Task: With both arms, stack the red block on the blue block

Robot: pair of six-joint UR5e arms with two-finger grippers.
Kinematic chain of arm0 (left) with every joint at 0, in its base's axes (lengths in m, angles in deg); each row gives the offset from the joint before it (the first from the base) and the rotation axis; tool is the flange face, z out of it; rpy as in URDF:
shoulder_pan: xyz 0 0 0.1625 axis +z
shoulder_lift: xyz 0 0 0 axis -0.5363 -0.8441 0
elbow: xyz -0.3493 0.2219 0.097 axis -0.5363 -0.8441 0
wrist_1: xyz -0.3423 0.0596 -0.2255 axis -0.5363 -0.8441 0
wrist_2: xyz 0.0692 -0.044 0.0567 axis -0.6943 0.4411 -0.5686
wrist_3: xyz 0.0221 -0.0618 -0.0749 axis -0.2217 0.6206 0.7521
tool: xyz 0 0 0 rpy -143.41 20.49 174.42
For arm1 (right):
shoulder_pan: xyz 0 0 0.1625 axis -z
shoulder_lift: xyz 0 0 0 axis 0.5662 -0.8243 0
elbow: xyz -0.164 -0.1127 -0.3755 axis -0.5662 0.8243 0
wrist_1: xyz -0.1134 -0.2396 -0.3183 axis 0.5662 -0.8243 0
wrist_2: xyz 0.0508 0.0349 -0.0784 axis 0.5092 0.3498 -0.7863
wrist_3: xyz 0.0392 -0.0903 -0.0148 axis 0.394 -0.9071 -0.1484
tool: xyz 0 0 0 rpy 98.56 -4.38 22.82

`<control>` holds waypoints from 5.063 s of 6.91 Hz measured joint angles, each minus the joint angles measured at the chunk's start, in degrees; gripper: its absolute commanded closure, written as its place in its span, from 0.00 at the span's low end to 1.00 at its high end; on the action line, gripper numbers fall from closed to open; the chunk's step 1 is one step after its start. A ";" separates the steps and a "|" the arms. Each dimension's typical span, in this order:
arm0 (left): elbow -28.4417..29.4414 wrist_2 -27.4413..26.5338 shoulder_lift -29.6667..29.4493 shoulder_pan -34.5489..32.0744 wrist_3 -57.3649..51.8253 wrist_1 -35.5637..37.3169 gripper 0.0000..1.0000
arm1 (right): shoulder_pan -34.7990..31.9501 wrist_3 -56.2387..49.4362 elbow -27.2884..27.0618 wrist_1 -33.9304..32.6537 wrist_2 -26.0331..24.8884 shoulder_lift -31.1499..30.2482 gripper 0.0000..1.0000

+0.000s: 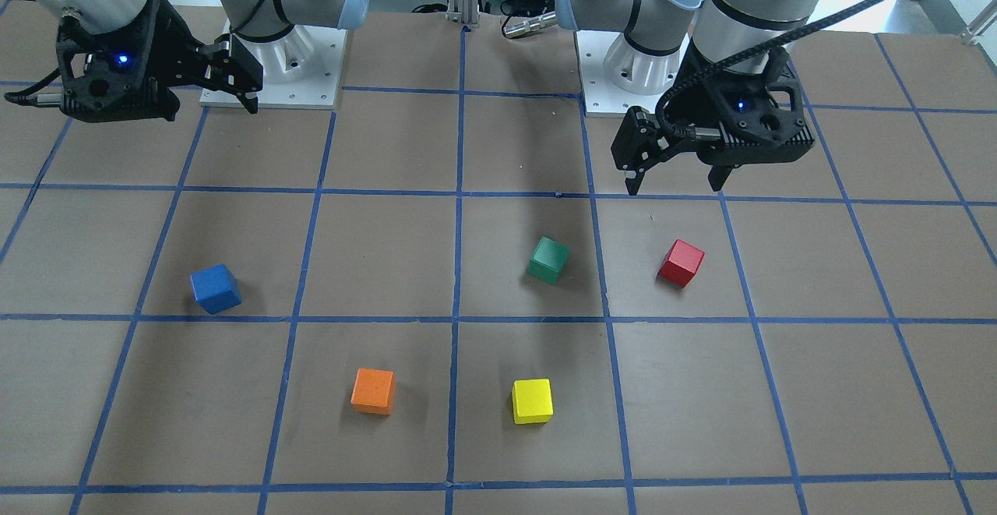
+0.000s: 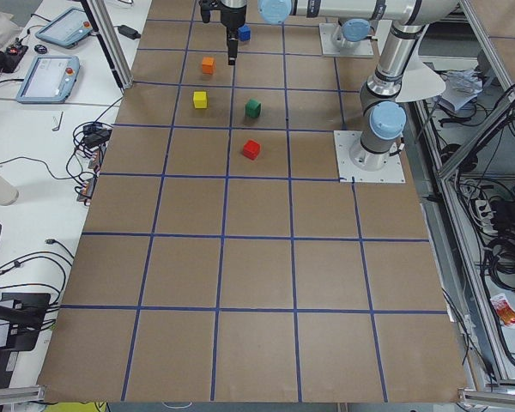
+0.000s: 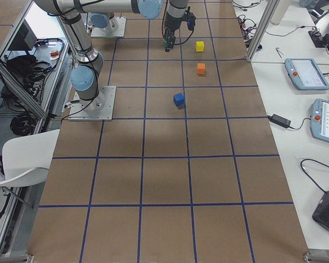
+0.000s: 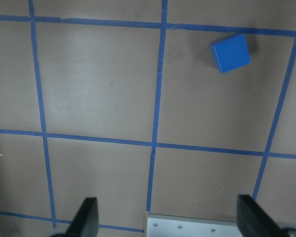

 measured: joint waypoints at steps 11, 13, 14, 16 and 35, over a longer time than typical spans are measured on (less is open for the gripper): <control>-0.02 -0.03 0.05 0.00 -0.05 0.13 0.00 | 0.00 1.38 0.15 -9.44 -1.39 1.02 0.00; -0.04 -0.03 0.37 0.00 -0.07 -0.01 0.00 | 0.00 4.21 0.26 -10.33 -1.23 1.92 0.00; -0.08 -0.03 0.51 0.00 -0.07 -0.02 0.00 | 0.00 4.57 0.41 -11.17 -1.19 2.47 0.00; 0.05 -0.05 0.92 -0.02 -0.07 -0.09 0.00 | 0.00 4.78 0.61 -12.99 -1.15 2.93 0.00; -17.20 -3.37 0.78 7.65 -10.76 16.01 0.00 | 0.85 4.04 -0.55 -12.52 -1.61 4.17 0.00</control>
